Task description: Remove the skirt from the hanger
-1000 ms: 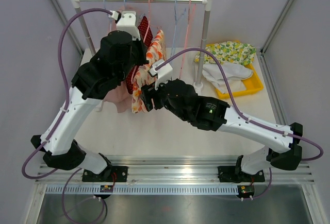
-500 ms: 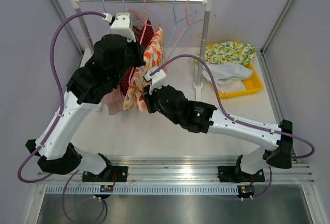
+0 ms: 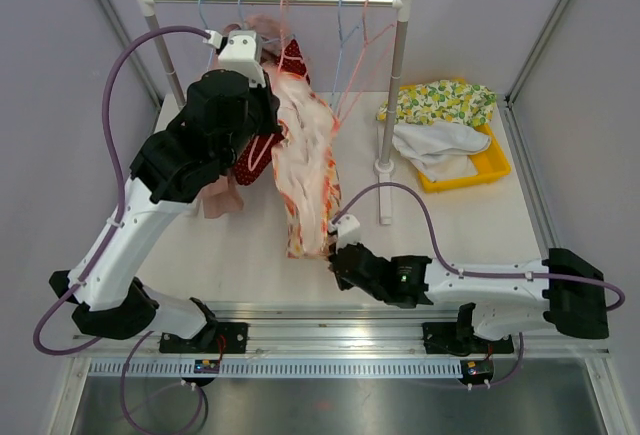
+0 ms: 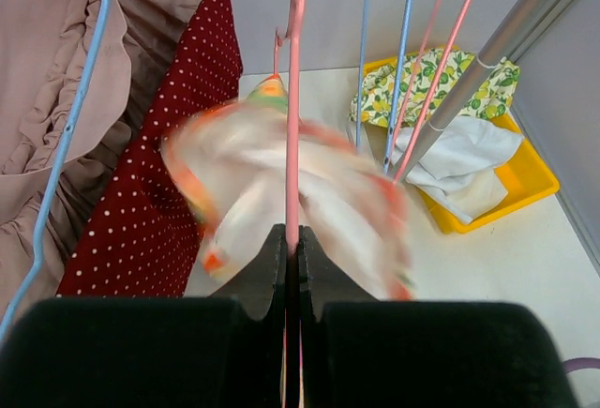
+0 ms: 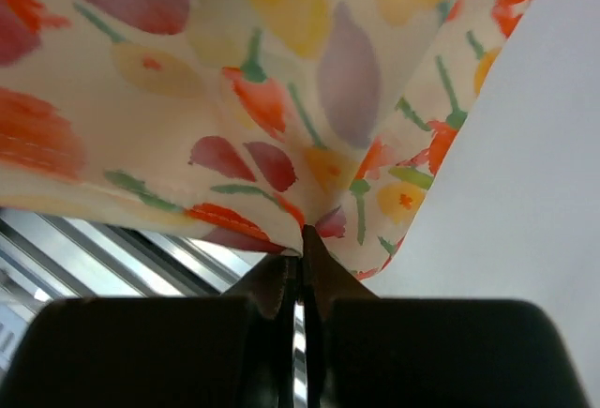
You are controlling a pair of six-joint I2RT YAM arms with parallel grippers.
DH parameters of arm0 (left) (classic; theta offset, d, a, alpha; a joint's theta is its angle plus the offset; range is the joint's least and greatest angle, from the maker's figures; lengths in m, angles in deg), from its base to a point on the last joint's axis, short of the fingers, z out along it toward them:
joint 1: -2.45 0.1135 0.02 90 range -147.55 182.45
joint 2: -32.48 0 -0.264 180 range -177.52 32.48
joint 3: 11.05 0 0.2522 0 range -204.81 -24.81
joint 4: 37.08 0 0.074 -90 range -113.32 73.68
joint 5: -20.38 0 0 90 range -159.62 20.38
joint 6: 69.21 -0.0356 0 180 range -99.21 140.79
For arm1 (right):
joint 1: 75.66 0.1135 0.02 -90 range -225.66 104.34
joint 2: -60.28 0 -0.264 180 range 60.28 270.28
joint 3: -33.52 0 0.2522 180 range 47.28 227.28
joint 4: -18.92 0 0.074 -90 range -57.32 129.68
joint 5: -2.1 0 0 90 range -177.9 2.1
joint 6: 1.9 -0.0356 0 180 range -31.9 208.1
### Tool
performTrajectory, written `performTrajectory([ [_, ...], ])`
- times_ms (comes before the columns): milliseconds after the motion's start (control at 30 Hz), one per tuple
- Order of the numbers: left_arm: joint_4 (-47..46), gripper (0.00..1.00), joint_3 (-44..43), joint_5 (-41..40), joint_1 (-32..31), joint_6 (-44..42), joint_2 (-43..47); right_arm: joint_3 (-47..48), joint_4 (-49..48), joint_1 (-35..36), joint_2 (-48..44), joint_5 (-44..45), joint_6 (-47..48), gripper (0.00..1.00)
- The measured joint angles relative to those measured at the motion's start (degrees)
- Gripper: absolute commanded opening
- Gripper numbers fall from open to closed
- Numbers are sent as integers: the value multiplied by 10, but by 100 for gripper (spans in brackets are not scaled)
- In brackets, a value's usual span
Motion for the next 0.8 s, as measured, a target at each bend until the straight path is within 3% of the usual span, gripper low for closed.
performTrajectory([
  [133, -21, 0, 0, -7, 0, 0, 7, -24, 113, 12, -92, 45, -50, 0],
  [233, -38, 0, 4, -11, 0, 0, 19, 23, 190, 12, -175, 114, -56, 0],
  [433, -45, 0, 17, -21, -1, 0, 41, 146, 198, -3, -262, 244, 62, 0],
  [600, -46, 0, 38, -28, -2, 1, 53, 201, 176, -142, -260, 256, 174, 0],
  [800, -46, 0, 62, -29, -2, 1, 56, 292, 158, -353, -161, 196, 267, 0],
])
